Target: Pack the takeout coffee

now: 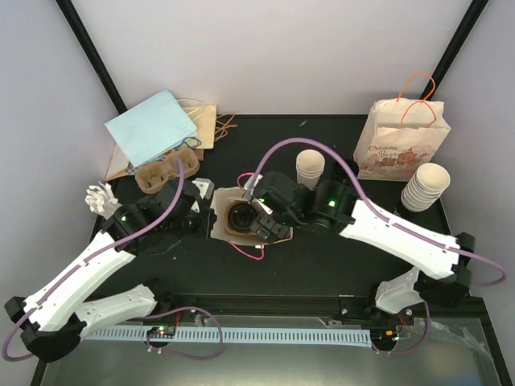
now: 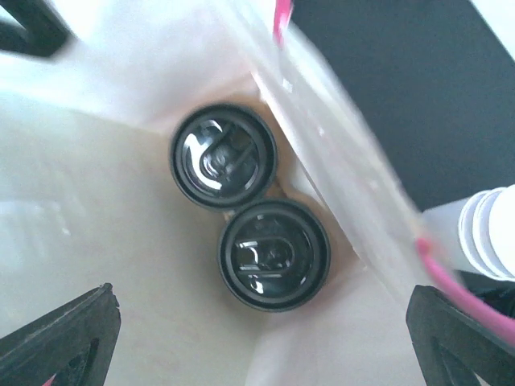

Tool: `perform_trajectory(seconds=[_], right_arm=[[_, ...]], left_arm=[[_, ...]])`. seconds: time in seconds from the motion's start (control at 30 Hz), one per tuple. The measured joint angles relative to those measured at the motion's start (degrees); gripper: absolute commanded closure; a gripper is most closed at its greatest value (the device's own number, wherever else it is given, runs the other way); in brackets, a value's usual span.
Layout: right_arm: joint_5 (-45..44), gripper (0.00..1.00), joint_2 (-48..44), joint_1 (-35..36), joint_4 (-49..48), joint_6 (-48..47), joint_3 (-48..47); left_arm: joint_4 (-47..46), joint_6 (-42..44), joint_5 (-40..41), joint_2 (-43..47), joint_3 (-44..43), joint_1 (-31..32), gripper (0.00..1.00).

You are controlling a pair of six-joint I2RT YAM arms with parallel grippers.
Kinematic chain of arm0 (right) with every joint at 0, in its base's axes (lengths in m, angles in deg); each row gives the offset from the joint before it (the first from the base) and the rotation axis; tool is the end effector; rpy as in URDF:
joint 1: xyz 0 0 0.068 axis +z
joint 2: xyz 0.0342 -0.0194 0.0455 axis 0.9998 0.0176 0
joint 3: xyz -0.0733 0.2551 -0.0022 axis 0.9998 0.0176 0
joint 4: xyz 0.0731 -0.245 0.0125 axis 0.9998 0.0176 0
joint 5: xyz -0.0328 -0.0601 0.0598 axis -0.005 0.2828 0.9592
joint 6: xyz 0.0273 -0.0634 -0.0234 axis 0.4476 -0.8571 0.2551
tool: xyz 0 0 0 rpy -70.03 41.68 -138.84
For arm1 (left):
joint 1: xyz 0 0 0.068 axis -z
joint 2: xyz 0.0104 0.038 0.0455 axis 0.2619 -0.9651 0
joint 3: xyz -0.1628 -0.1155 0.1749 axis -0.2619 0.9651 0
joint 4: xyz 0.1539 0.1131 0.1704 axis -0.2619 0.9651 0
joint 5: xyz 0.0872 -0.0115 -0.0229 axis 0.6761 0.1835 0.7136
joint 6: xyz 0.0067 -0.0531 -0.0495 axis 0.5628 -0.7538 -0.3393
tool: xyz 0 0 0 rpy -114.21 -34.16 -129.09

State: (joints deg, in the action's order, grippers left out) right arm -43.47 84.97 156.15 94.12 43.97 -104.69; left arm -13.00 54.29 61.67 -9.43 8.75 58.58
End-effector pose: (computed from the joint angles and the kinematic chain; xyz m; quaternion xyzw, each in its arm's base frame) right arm 0.1308 0.2626 0.3519 -0.4558 0.8341 0.0392 0.3082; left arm 0.1264 -0.1185 0.3205 0.0937 0.9339 -0.2060 0.2766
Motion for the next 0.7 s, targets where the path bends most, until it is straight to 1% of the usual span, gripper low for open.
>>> perform_trajectory(seconds=[0.23, 0.4, 0.57, 0.7], right_arm=[[4.6, 0.0, -7.6, 0.0, -5.7, 1.7, 0.0], [4.5, 0.0, -13.7, 0.0, -10.1, 3.8, 1.6], [2.7, 0.0, -23.3, 0.0, -13.2, 6.0, 8.4], [0.7, 0.0, -27.0, 0.0, -13.7, 7.9, 13.1]], left_arm=[[-2.1, -0.9, 2.8, 0.7, 1.5, 2.1, 0.98], [-5.1, -1.4, 3.2, 4.2, 5.6, 3.4, 0.99], [-10.8, -1.5, -0.2, 9.6, 13.3, 4.3, 0.99], [-13.6, -2.1, -3.8, 12.5, 18.1, 5.4, 0.98]])
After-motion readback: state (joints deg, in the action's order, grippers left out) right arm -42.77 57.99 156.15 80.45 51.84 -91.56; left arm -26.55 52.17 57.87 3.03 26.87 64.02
